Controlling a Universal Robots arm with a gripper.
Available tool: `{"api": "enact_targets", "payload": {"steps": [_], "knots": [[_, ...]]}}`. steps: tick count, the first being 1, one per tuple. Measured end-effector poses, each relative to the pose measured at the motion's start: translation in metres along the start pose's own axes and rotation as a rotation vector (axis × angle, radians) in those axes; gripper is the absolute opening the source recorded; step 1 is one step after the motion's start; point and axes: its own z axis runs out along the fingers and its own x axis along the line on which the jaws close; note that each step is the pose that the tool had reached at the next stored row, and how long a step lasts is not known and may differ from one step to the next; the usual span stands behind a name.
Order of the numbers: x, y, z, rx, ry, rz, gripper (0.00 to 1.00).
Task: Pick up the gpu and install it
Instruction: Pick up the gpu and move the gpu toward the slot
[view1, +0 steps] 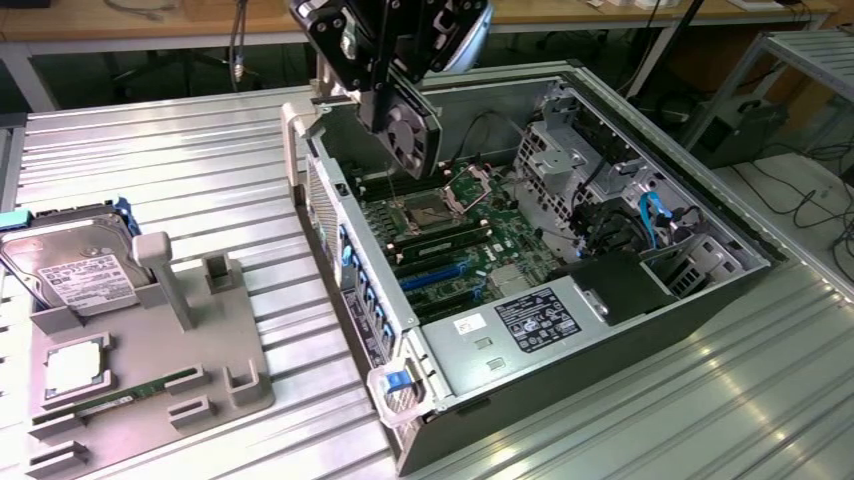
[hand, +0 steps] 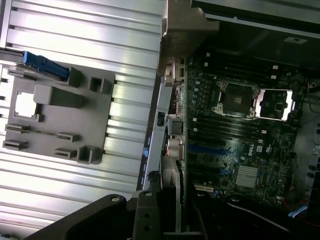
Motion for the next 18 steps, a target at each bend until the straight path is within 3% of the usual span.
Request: {"api": "enact_targets", "payload": {"steps": [18], "knots": [[-0.014, -0.0025, 0.0005, 0.0, 0.0005, -0.012, 0.28]]}}
